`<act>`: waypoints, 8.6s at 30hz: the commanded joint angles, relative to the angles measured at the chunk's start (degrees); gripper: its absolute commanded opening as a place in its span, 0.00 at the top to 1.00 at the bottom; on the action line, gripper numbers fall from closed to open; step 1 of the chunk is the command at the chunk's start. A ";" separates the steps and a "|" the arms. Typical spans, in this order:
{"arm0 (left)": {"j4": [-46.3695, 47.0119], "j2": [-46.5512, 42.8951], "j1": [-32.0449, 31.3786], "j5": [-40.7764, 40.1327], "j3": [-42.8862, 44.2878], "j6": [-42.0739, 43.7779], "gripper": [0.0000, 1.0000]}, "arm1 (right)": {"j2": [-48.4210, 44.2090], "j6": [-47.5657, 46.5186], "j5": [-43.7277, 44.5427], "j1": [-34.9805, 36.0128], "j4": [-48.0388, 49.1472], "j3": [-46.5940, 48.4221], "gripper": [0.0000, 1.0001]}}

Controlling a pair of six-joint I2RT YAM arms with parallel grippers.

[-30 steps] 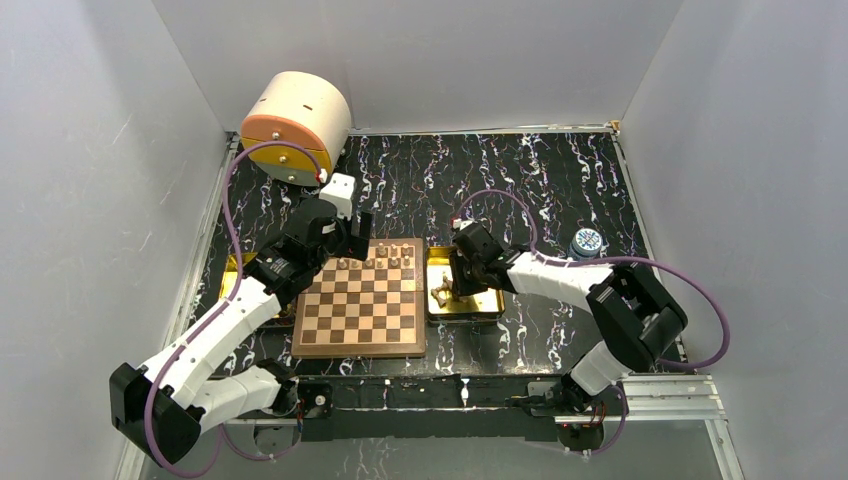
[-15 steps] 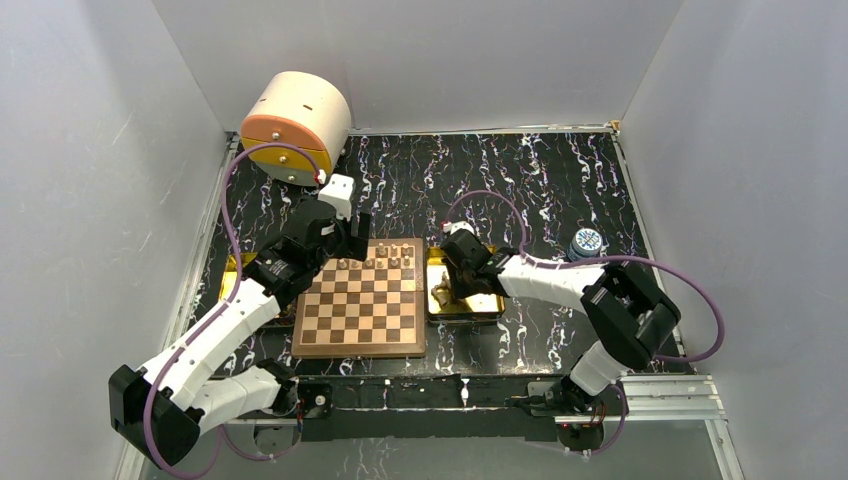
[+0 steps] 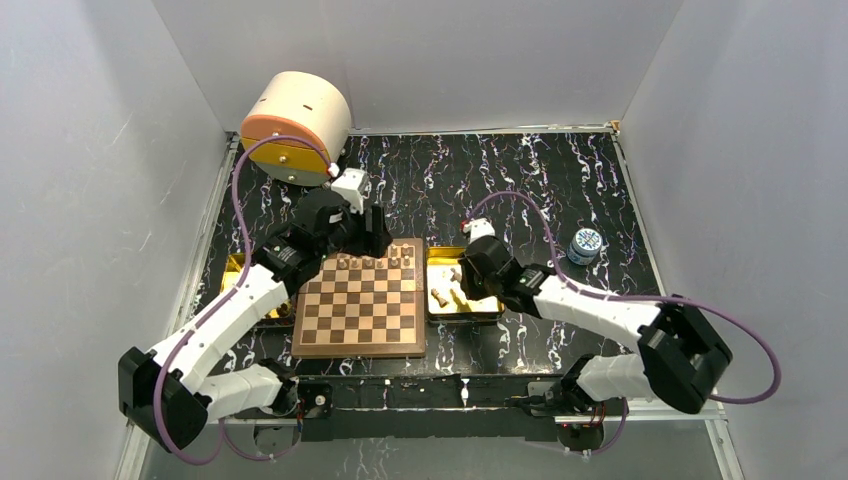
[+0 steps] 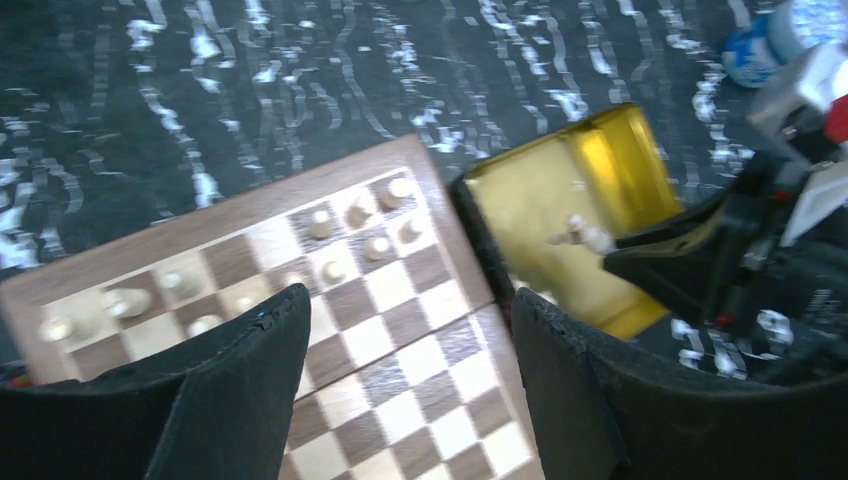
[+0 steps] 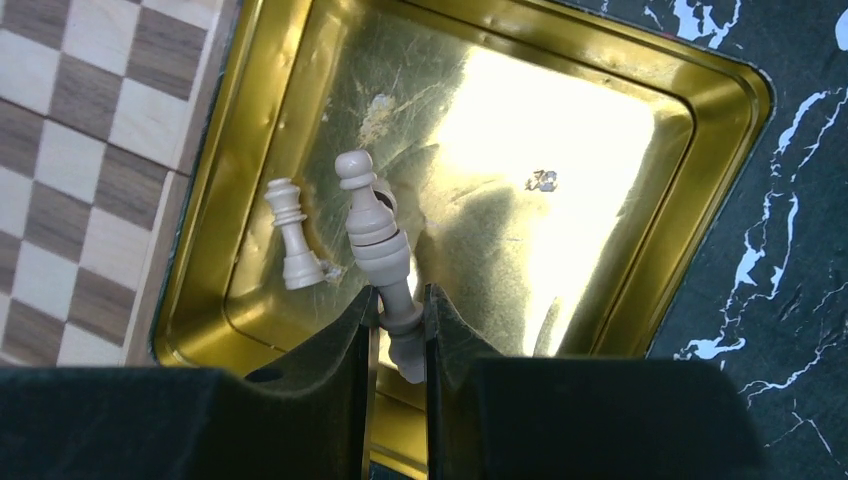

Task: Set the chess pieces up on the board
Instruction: Pick up the chess piece from the storage box, then place the chess piece on the chessboard.

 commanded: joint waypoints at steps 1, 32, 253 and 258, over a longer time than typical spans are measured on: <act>-0.88 2.29 0.23 12.27 5.22 -7.10 0.31 | -7.51 -2.51 -3.84 0.18 10.42 -3.68 0.90; 9.56 23.02 -0.91 40.88 12.04 -25.13 0.53 | -20.87 -9.14 -10.73 0.14 23.51 -9.78 0.91; 63.42 7.03 9.99 44.33 -15.03 -63.28 0.30 | -20.36 11.56 -21.36 0.06 30.27 4.00 0.88; 64.60 7.55 9.19 44.17 -15.30 -65.82 0.33 | -20.20 11.82 -21.46 0.08 30.90 3.81 0.88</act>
